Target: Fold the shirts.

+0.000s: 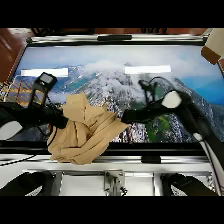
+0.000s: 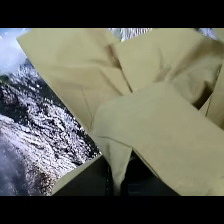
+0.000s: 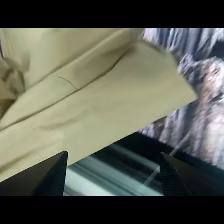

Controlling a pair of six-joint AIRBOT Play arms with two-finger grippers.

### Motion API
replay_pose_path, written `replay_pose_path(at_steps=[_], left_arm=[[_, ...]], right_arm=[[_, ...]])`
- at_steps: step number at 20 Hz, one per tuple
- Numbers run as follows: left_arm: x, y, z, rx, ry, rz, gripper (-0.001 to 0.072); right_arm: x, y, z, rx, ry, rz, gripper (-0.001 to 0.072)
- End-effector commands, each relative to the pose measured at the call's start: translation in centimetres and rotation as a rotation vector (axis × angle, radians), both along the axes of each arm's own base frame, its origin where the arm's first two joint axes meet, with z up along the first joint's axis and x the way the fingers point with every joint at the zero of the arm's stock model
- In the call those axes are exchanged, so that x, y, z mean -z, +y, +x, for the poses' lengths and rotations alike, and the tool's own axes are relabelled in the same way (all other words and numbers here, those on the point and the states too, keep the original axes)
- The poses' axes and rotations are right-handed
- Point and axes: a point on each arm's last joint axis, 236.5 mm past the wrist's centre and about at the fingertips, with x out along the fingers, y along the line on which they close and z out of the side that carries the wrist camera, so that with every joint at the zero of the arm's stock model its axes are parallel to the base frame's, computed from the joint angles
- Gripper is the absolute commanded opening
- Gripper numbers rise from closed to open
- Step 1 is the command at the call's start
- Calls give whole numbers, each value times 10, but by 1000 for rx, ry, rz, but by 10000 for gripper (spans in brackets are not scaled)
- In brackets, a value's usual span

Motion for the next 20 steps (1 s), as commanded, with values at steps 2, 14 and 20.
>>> replay_pose_path(at_steps=[2, 14, 20], left_arm=[[40, 10, -13, -23, 59, 33, 54], [30, 2, -3, -11, 0, -7, 54], [29, 2, -2, -12, -2, -7, 54]], right_arm=[[74, 39, -37, -110, 239, -44, 668], [102, 107, -40, 26, 389, 125, 184], [40, 104, -9, -2, 194, 261, 73]])
